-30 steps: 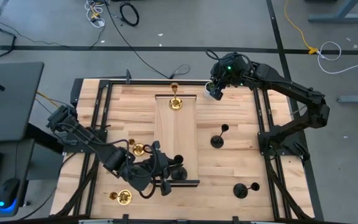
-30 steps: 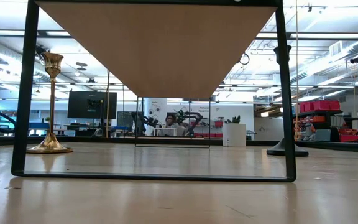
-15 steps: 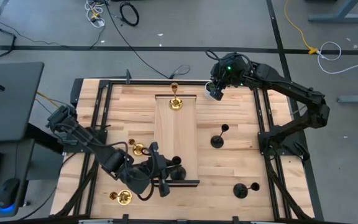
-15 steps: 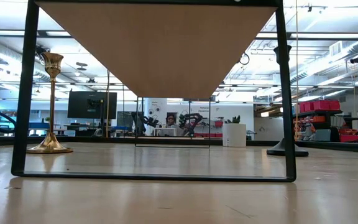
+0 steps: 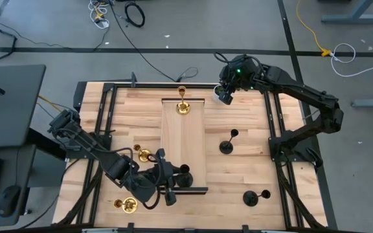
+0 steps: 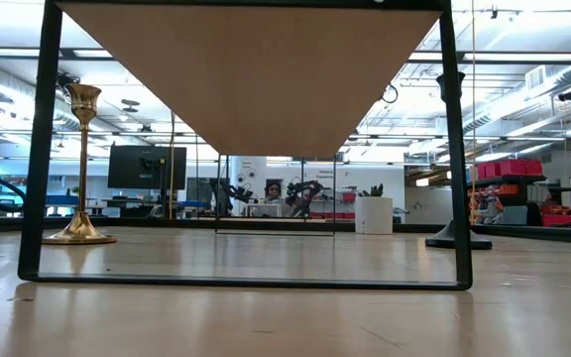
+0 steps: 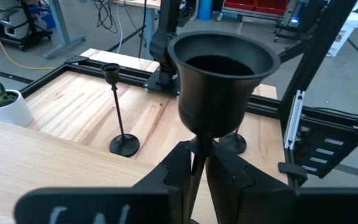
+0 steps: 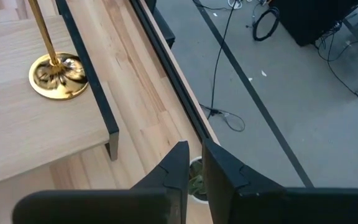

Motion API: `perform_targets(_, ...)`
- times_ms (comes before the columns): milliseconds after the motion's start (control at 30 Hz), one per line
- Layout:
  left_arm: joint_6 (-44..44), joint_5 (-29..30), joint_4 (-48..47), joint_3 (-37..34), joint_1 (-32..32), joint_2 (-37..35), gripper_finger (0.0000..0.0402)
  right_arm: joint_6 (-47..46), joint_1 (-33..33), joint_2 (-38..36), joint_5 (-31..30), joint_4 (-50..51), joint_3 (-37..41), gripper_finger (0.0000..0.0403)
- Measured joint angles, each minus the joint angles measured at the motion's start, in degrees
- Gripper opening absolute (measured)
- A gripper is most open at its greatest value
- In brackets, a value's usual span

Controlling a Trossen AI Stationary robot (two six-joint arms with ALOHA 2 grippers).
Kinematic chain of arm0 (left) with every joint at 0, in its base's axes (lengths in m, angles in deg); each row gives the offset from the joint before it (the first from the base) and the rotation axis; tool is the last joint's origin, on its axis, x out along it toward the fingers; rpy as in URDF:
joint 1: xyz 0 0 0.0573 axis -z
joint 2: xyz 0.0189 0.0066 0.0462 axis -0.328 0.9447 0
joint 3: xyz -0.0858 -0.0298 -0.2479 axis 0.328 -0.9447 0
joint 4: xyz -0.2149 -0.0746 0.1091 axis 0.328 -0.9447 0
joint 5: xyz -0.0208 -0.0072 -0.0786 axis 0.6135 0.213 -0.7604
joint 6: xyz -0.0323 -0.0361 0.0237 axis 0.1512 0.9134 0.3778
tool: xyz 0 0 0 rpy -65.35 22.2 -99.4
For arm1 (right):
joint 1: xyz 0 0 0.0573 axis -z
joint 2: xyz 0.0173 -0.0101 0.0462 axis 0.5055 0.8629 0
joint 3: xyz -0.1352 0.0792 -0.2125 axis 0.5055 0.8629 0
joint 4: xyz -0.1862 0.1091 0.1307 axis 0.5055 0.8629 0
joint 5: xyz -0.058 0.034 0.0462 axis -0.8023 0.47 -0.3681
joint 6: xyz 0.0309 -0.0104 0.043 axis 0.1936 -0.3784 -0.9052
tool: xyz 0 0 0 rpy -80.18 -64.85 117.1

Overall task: Pick & Place candle stick holders
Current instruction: Put the top left black candle holder on the shelf

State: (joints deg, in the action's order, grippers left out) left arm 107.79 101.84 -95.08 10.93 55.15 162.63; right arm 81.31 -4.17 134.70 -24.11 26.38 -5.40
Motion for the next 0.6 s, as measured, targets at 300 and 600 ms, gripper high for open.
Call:
perform_targets(300, 1.49, -0.75, -0.29, 0.00, 0.26, 0.00, 0.0053, 0.00, 0.00, 0.00, 0.03, 0.44, 0.00, 0.0048)
perform_targets(600, 3.37, -0.19, -1.18, 0.00, 1.01, 0.00, 0.0056, -0.04, 0.00, 0.00, 0.86, 0.55, -0.02, 0.0048)
